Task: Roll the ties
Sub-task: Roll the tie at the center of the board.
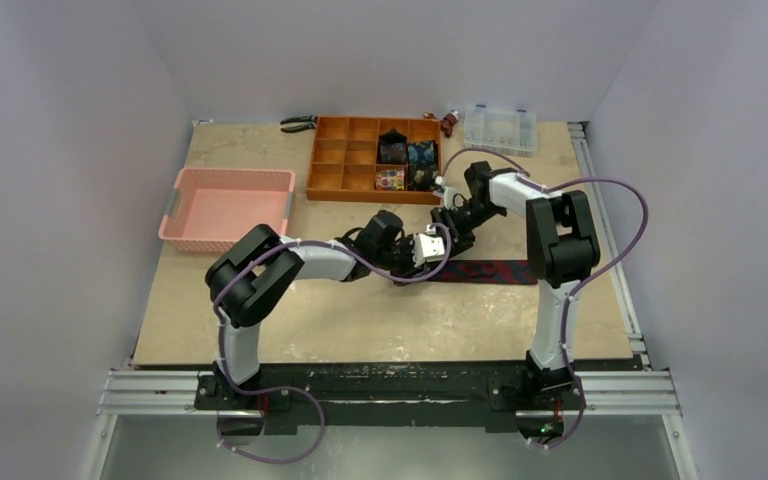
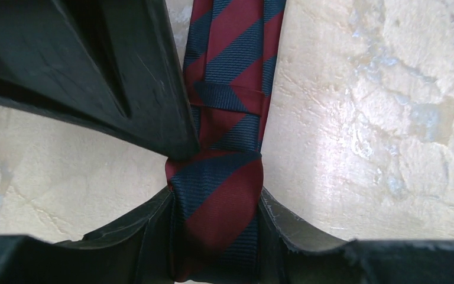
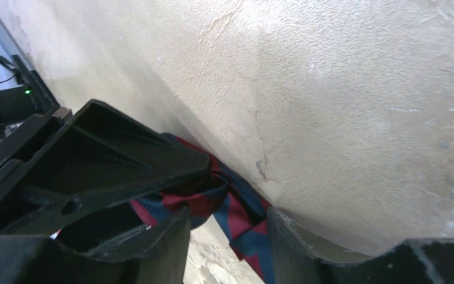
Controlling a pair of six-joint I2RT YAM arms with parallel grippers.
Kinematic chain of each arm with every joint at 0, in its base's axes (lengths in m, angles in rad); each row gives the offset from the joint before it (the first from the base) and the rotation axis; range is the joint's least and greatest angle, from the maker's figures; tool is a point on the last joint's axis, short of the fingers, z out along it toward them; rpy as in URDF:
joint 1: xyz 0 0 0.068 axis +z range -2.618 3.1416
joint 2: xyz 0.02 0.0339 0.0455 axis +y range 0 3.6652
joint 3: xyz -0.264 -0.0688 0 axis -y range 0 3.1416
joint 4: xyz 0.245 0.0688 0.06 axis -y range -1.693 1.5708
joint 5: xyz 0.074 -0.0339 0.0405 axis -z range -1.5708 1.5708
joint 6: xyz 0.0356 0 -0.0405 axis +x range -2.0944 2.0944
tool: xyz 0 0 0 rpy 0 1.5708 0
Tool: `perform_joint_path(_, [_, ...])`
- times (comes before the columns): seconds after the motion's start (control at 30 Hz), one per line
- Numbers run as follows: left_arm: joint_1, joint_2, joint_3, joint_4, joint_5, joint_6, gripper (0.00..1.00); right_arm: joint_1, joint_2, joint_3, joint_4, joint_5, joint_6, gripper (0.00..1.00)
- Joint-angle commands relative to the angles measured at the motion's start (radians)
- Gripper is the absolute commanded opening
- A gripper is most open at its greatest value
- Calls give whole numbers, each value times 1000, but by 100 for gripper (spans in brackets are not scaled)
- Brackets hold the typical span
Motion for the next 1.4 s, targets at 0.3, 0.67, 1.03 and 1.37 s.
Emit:
perform_joint_path(0.3, [-33, 96, 88, -410, -237, 132, 27, -14, -61, -132, 77, -283, 23, 57])
perform_joint_path(0.67, [-35, 85, 79, -390, -136, 92, 30, -25, 17, -162, 129, -210, 8, 0])
perform_joint_path(1.03, [32, -113, -106, -63, 200, 22, 74, -46, 89, -141, 100, -72, -14, 0])
perform_joint_path(1.37, [34, -41, 11, -8, 209, -74, 75, -45, 139, -39, 55, 26, 2, 0])
